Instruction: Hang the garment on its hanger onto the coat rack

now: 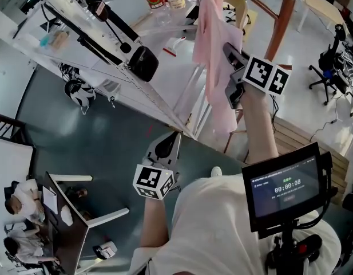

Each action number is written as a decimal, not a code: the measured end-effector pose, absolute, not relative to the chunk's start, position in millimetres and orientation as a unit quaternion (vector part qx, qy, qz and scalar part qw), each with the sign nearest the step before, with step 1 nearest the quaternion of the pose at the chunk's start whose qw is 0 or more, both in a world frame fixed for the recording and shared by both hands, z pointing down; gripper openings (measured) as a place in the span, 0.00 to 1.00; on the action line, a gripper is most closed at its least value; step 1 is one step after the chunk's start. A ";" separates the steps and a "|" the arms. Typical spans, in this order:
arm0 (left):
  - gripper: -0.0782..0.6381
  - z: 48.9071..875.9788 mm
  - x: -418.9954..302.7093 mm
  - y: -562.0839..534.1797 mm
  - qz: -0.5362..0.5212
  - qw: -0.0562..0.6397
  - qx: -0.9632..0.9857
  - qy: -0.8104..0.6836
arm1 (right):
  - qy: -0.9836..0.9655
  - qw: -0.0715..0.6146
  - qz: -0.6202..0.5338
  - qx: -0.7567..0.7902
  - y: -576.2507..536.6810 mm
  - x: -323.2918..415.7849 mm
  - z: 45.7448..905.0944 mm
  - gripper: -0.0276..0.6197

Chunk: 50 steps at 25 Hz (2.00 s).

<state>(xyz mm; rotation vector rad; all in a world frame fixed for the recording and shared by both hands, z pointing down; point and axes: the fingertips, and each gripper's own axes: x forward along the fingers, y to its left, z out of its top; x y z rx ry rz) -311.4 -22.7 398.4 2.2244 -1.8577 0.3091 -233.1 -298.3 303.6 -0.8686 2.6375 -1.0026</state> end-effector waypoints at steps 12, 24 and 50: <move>0.12 408.7 -310.0 -29.3 0.115 0.125 0.759 -0.629 | 0.871 0.107 -0.364 -0.314 -306.6 -227.8 329.6 0.09; 0.12 415.4 -301.9 -32.0 0.117 0.129 0.765 -0.620 | 0.862 0.094 -0.363 -0.341 -301.4 -218.2 357.1 0.09; 0.12 432.6 -262.3 -41.2 0.126 0.140 0.798 -0.573 | 0.872 0.027 -0.251 -0.420 -315.5 -127.2 402.8 0.09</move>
